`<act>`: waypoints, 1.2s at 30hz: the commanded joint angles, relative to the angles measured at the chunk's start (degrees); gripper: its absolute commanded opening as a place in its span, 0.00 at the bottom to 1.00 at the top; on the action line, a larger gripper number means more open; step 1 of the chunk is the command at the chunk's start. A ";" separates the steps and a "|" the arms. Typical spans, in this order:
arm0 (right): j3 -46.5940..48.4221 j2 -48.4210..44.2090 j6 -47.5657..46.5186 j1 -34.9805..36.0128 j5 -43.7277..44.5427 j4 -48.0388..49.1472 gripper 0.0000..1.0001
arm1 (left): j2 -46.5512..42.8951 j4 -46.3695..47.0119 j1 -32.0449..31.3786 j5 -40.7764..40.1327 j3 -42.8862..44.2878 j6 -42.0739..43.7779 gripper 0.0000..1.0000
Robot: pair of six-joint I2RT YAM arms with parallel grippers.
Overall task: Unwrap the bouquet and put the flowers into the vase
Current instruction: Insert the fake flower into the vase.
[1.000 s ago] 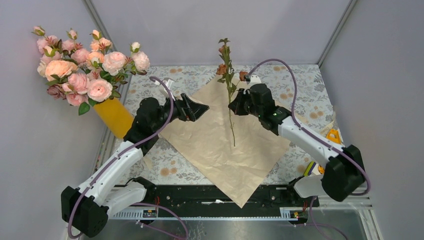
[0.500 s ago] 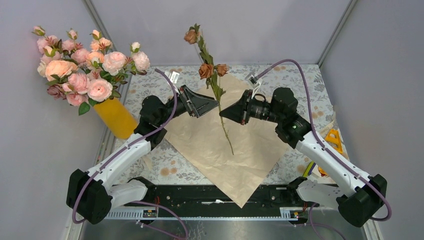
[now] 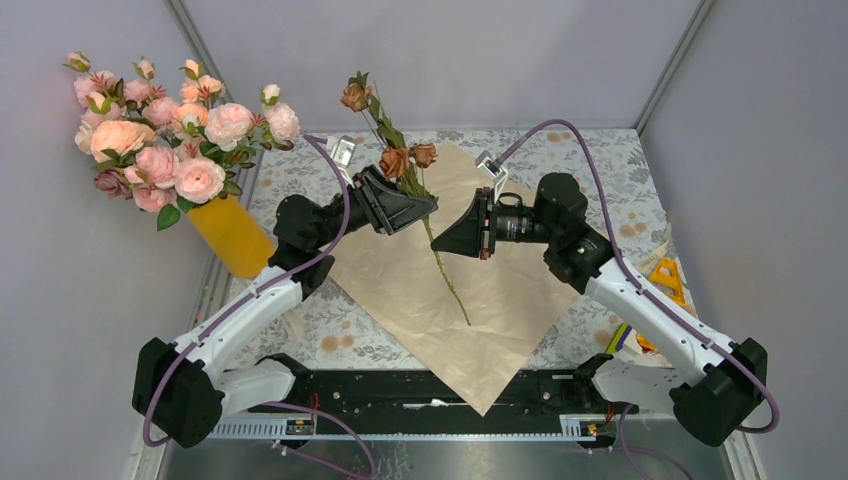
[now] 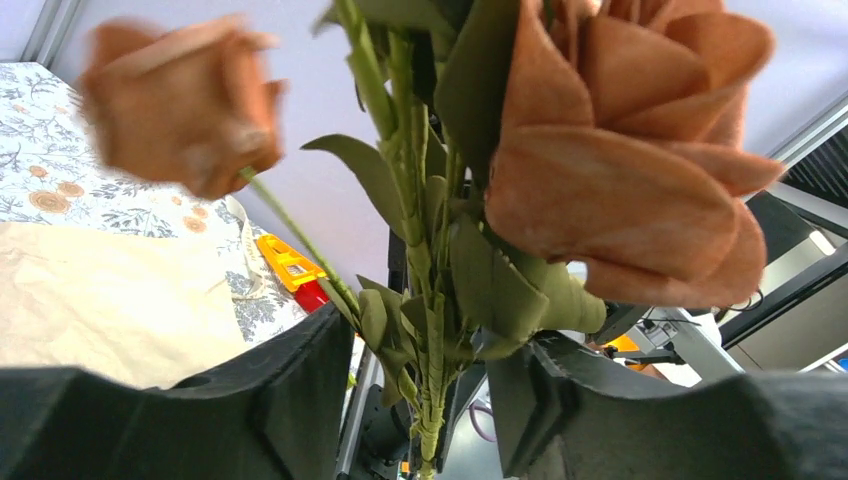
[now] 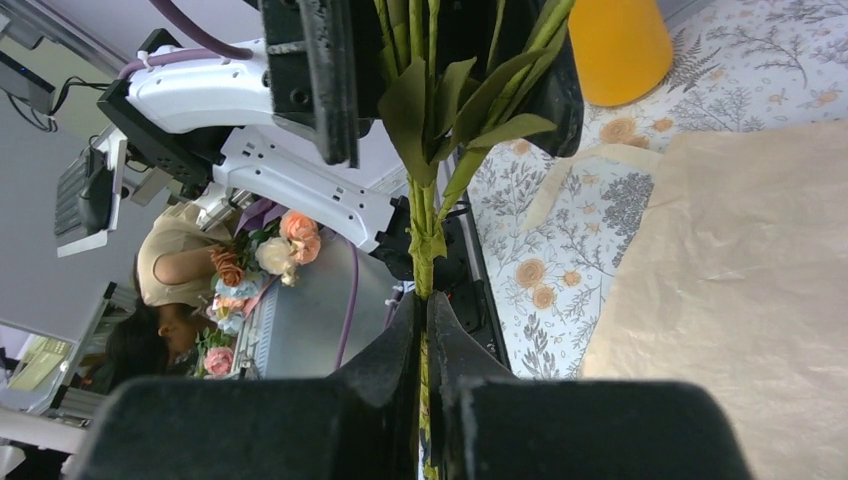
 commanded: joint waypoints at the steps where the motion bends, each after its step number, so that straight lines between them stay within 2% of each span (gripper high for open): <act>1: 2.92 0.28 0.79 0.57 -3.54 2.94 0.00 | -1.17 3.27 -0.11 0.21 1.92 1.44 0.48; 3: 2.82 0.36 0.74 0.64 -3.58 2.82 0.00 | -1.76 2.71 -0.08 -0.23 1.83 2.29 0.46; 9: 2.72 0.44 0.26 0.60 -3.33 2.25 0.00 | -4.45 -3.23 -0.04 -2.55 1.96 6.73 0.31; 17: 2.58 0.56 -0.42 0.59 -1.76 1.36 0.00 | -6.26 -12.99 -0.02 -3.65 4.64 14.32 0.00; 21: 2.62 -0.07 -1.78 0.61 0.75 -0.74 0.01 | -6.42 -21.76 -0.02 -3.74 8.44 21.17 0.00; 24: 2.16 -1.21 -2.95 0.62 3.82 -2.09 0.23 | -7.12 -31.30 0.06 -5.02 11.84 28.84 0.00; 25: 1.78 -1.76 -3.39 0.61 5.00 -2.33 0.34 | -7.60 -34.88 0.13 -5.83 13.04 31.73 0.00; 28: 0.82 -3.44 -5.18 0.61 9.41 -3.95 0.53 | -9.22 -46.97 0.77 -9.40 17.12 40.91 0.00; 30: 0.44 -4.20 -6.31 0.61 10.98 -4.98 0.60 | -9.95 -54.54 1.58 -12.36 20.90 47.57 0.00; 33: -0.03 -5.02 -7.65 0.61 13.42 -6.57 0.64 | -10.89 -64.64 4.01 -17.60 25.97 57.80 0.00; 36: -0.76 -5.99 -9.49 0.52 18.23 -8.57 0.68 | -12.07 -69.80 8.41 -20.26 29.07 64.64 0.00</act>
